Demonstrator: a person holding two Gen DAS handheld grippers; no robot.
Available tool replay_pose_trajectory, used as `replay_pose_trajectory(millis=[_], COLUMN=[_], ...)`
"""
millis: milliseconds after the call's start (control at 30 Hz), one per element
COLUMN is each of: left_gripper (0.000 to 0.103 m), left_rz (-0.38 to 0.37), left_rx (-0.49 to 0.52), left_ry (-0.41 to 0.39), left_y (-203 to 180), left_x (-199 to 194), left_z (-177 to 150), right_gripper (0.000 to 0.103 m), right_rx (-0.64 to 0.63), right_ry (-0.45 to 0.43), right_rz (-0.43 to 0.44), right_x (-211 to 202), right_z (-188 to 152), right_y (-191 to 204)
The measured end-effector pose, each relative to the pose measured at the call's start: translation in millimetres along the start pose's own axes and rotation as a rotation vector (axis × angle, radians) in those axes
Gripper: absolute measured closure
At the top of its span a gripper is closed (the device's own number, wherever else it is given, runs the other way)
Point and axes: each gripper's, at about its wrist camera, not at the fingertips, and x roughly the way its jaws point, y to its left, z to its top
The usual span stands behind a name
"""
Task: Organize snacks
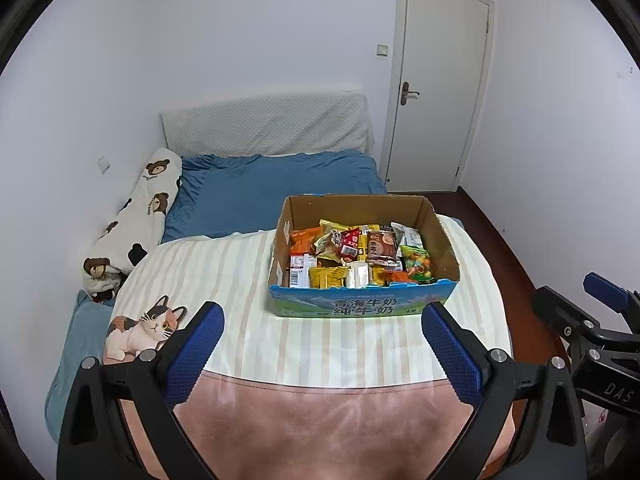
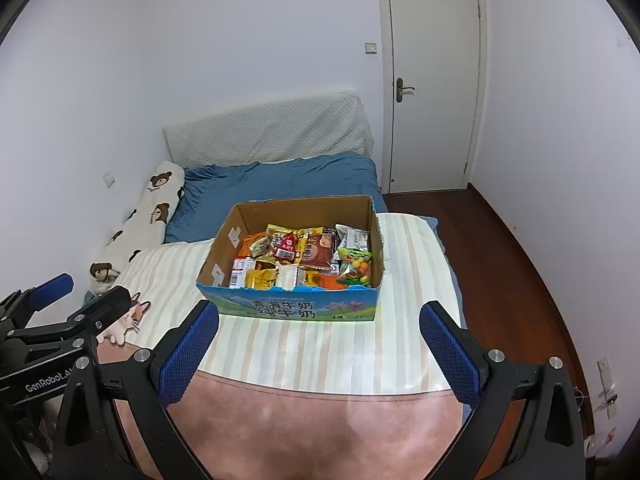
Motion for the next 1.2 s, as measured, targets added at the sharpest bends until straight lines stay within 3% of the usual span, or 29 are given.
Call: replay_pose_trajectory(millis=[267, 633, 967, 1200], left_gripper=[0.002, 0.000, 0.000, 0.000], left_rz=[0.025, 0.069, 0.063, 0.049], left_rx=[-0.041, 0.006, 0.019, 0.018], left_ry=[0.012, 0.020, 0.123, 0.150], left_y=[2, -7, -14, -16], left_x=[29, 81, 131, 144], left_z=[8, 26, 31, 32], right_gripper=[0.000, 0.000, 0.000, 0.000], right_rx=[0.020, 0.034, 0.049, 0.048], right_ry=[0.011, 0.041, 0.110, 0.128], right_rz=[-0.048, -0.106, -0.117, -0.126], right_x=[33, 92, 141, 149], right_z=[6, 19, 26, 30], right_y=[-14, -28, -31, -31])
